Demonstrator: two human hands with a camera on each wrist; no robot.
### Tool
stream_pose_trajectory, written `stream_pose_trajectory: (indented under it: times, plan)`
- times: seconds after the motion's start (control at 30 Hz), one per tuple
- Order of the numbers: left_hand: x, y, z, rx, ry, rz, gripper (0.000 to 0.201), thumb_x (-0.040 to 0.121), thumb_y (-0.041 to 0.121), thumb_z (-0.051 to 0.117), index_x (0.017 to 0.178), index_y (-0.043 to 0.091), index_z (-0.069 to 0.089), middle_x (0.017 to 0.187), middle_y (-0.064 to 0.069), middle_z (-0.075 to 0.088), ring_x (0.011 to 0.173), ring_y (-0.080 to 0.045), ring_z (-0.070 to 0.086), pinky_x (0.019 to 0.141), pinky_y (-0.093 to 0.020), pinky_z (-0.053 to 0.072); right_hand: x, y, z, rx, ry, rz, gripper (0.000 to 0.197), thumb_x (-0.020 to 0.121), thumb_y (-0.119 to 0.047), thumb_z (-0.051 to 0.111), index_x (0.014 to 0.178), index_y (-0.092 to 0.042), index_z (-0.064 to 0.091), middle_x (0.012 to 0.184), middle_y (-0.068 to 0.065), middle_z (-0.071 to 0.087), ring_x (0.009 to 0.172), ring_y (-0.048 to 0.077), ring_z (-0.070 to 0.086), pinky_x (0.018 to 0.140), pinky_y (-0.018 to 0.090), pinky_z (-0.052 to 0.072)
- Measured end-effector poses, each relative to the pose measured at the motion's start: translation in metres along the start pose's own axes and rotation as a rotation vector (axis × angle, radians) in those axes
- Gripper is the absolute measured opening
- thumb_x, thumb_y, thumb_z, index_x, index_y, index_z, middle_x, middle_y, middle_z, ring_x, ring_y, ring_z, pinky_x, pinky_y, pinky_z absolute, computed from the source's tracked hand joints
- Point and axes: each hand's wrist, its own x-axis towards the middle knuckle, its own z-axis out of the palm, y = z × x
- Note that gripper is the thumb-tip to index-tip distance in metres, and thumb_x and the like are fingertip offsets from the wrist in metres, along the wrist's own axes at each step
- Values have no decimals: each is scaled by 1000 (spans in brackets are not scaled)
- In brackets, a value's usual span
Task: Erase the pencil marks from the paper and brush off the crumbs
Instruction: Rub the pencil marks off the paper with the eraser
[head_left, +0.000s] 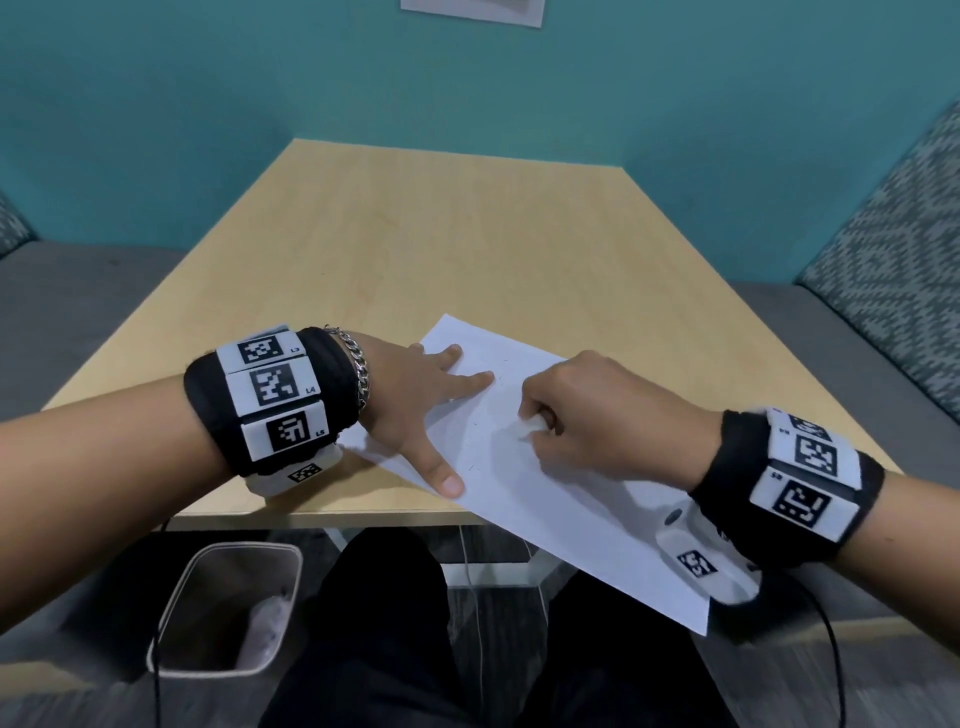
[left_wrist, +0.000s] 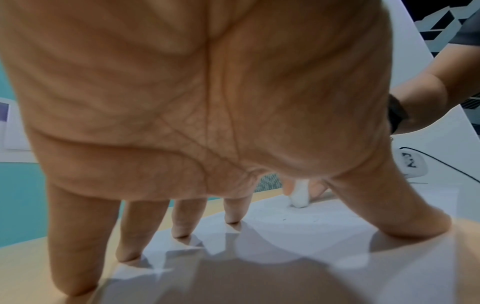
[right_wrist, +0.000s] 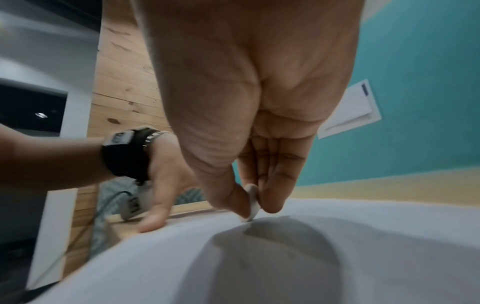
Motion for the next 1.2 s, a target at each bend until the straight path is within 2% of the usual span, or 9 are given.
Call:
stream_pose_trajectory:
  times: [0.1, 0.27, 0.4, 0.6, 0.7, 0.77, 0.87, 1.0, 1.2]
  plan:
    - [-1, 0, 0, 5, 0, -5, 139, 63, 94, 68, 157, 51, -26, 172, 2, -27, 162, -34, -4, 125, -61, 22, 1, 1, 3, -6, 34, 19, 15, 85, -27, 59, 97, -22, 67, 82, -5, 67, 79, 22, 62, 75, 43, 57]
    - [-3, 1, -2, -3, -6, -1, 140, 61, 96, 66, 156, 53, -26, 172, 2, -28, 162, -33, -4, 125, -60, 22, -13, -17, 4, 66, -57, -100, 18, 87, -32, 61, 102, -26, 68, 79, -9, 68, 75, 12, 61, 72, 35, 55]
    - [-8, 2, -4, -13, -2, 6, 136, 64, 96, 63, 159, 50, -22, 173, 2, -25, 163, -30, -2, 127, -59, 18, -13, 8, -7, 48, 54, -19, 10, 87, -27, 63, 96, -24, 67, 76, -12, 65, 74, 10, 60, 72, 35, 54]
    - [-15, 14, -8, 52, 119, 65, 124, 69, 94, 61, 167, 35, 13, 177, 3, 0, 161, -23, 14, 123, -51, 32, -28, 20, -2, 16, -34, 70, 5, 84, -28, 57, 87, -26, 61, 75, -9, 63, 73, 16, 61, 68, 44, 57]
    - [-10, 16, -10, 24, 69, 60, 134, 64, 91, 71, 165, 45, -5, 176, 6, -12, 162, -27, 10, 124, -55, 28, -29, 15, -2, 7, -80, 51, 10, 87, -30, 59, 93, -26, 65, 77, -11, 63, 75, 14, 63, 69, 43, 58]
    - [-6, 15, -11, 21, 32, 54, 136, 64, 90, 71, 164, 47, -11, 175, 4, -15, 159, -26, 20, 123, -53, 30, -27, 13, -5, 7, -81, 33, 13, 87, -32, 60, 97, -26, 67, 78, -12, 64, 76, 13, 63, 70, 42, 58]
    - [-4, 13, -10, 1, 27, 57, 135, 64, 91, 70, 163, 49, -12, 176, 4, -13, 155, -25, 30, 122, -49, 33, -15, 13, -10, 29, -23, 27, 18, 88, -33, 63, 103, -26, 70, 77, -13, 65, 76, 7, 62, 72, 37, 58]
    - [-2, 13, -9, 0, 10, 49, 136, 65, 91, 70, 163, 48, -14, 175, 2, -17, 155, -25, 29, 122, -49, 32, -5, 7, -6, 40, 7, 38, 18, 85, -30, 62, 101, -24, 69, 78, -10, 66, 76, 14, 62, 73, 41, 58]
    - [1, 11, -6, -18, 4, 48, 139, 62, 92, 71, 161, 51, -16, 174, 4, -20, 157, -27, 27, 122, -51, 33, -14, -16, 0, 11, -100, -98, 16, 87, -31, 62, 100, -25, 70, 79, -8, 69, 74, 14, 60, 72, 35, 54]
